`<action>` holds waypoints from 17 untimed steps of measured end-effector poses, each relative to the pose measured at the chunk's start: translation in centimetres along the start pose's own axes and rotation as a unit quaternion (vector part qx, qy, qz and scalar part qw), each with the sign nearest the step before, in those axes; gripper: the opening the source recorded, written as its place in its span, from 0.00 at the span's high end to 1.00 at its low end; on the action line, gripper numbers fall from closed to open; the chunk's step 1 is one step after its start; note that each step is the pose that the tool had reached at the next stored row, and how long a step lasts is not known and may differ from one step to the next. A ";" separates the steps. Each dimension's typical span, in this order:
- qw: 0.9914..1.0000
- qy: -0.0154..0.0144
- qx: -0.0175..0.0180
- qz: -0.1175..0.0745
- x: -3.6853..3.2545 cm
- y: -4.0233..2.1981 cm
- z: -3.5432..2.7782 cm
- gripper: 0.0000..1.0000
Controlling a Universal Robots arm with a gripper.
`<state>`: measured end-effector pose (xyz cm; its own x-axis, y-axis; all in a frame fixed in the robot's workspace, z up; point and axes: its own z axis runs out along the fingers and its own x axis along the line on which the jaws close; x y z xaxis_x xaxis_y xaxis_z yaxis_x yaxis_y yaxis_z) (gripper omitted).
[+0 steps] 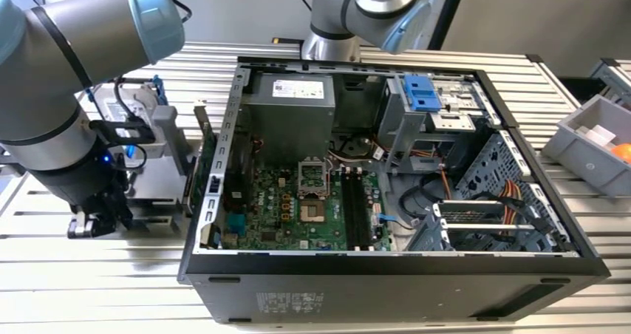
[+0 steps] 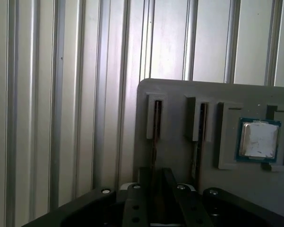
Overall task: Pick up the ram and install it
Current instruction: 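Pick up the ram and move it above insertion slot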
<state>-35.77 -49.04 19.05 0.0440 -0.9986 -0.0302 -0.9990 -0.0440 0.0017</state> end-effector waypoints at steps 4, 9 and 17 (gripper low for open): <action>1.000 0.000 0.000 0.000 0.01 0.00 0.01 0.00; 1.000 0.000 0.000 0.000 0.01 0.00 0.01 1.00; 1.000 0.000 0.000 0.000 0.01 0.01 0.00 1.00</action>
<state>-35.78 -49.05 19.04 0.0441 -0.9986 -0.0303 -0.9990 -0.0442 0.0017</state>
